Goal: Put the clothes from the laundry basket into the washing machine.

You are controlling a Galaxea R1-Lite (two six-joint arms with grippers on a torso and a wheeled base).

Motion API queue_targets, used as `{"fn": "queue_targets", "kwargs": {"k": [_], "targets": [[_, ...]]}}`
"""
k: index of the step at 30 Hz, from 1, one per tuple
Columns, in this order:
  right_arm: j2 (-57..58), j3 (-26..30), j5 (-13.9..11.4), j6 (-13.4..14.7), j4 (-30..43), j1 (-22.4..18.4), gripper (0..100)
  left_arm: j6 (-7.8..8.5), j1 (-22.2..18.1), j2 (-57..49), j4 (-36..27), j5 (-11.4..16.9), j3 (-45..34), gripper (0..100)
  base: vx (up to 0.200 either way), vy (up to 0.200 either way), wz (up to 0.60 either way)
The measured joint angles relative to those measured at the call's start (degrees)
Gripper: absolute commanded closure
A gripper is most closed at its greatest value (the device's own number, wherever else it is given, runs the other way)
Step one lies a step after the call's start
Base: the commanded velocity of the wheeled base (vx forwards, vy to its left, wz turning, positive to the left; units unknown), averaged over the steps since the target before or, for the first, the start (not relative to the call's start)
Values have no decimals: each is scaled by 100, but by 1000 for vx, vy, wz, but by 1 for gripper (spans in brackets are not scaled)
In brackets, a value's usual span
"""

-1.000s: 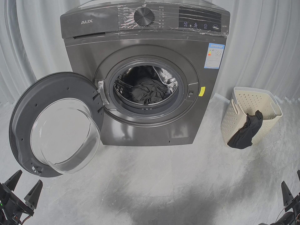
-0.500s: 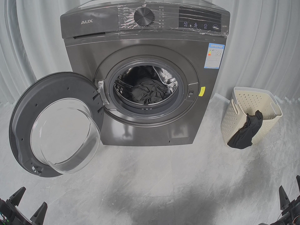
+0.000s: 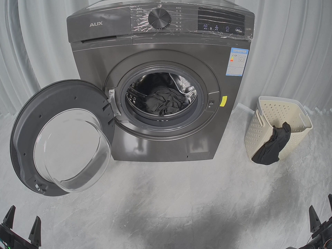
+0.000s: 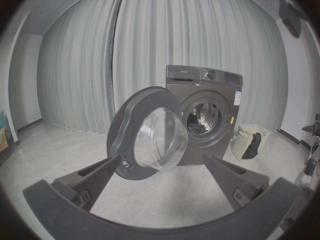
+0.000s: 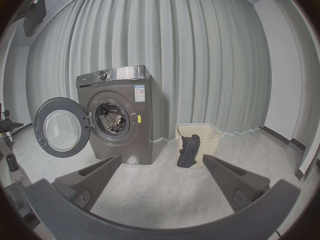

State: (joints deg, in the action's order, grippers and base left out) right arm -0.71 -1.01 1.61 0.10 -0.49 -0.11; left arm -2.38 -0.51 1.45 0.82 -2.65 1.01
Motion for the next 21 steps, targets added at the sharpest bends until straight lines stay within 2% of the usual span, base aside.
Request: {"fn": "queue_targets", "kwargs": {"k": [2,4,8,21], "targets": [[0,0,-2,-2,2,0,0,83,16,-27,-46,24,0,0,0,0,0],[0,0,-2,-2,5,0,0,165,30,-46,-84,233,0,0,0,0,0],[0,0,-2,-2,6,1,0,213,51,-66,-113,364,0,0,0,0,0],[-2,0,-5,-2,6,0,0,238,62,-77,-115,354,0,0,0,-200,0]]}}
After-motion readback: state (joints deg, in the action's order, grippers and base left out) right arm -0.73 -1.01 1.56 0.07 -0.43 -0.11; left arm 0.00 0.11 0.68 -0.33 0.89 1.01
